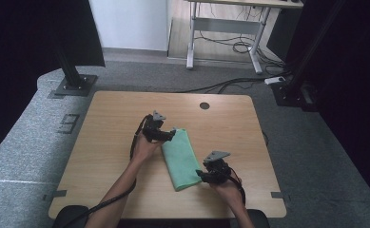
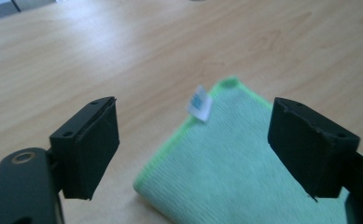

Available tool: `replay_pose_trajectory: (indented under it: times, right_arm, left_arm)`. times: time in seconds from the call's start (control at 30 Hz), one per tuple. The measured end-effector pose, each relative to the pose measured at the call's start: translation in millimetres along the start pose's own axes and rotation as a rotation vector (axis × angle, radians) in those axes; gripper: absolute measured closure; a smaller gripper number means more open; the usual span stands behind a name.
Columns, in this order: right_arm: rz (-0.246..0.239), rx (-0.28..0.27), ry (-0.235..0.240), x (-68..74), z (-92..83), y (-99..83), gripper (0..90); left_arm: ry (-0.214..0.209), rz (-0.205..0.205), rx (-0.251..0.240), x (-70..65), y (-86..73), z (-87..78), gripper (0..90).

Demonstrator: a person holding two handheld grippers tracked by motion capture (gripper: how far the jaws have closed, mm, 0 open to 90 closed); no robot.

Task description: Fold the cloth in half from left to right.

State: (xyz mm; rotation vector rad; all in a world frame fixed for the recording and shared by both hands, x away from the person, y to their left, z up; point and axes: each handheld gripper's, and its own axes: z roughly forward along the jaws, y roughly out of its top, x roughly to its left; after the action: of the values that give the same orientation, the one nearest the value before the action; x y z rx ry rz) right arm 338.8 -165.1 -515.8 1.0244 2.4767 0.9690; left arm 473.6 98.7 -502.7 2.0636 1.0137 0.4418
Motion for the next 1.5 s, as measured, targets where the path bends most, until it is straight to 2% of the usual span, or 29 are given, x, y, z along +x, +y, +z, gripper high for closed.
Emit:
replay_pose_trajectory:
  times: [0.33, 0.63, 0.8, 0.93, 1.07, 1.2, 1.33, 1.5]
  right_arm:
    - [-0.007, 0.051, -0.037, -6.7, 9.6, -9.7, 50.3]
    - [-0.006, 0.055, -0.035, -8.5, 11.2, -11.4, 49.5]
    - [0.022, 0.005, -0.030, -9.4, 5.1, -6.0, 46.8]
    - [0.014, 0.008, -0.009, -6.8, 10.0, -2.7, 43.1]
    - [-0.008, 0.034, -0.015, -6.4, 16.1, -2.5, 42.6]
    - [-0.011, 0.062, -0.037, -11.2, 18.2, -4.3, 39.2]
    - [0.018, 0.060, -0.023, -13.2, 20.4, -8.0, 37.4]
    - [0.017, 0.060, 0.009, -6.1, 21.7, -8.1, 37.0]
  left_arm:
    - [-0.036, 0.028, 0.031, -15.3, -26.5, -18.6, 13.8]
    - [-0.077, 0.037, 0.062, -34.6, -55.4, -34.9, 11.9]
    - [-0.060, 0.081, 0.101, -46.3, -67.4, -31.8, 11.6]
    - [-0.041, 0.102, 0.122, -51.6, -73.2, -24.3, 11.6]
    - [-0.048, 0.090, 0.121, -51.4, -75.7, -19.0, 11.5]
    - [-0.049, 0.083, 0.123, -47.8, -74.9, -16.3, 7.6]
    - [-0.040, 0.088, 0.125, -46.5, -74.4, -16.0, 5.9]
    - [-0.010, 0.096, 0.131, -42.2, -73.7, -17.9, 5.9]
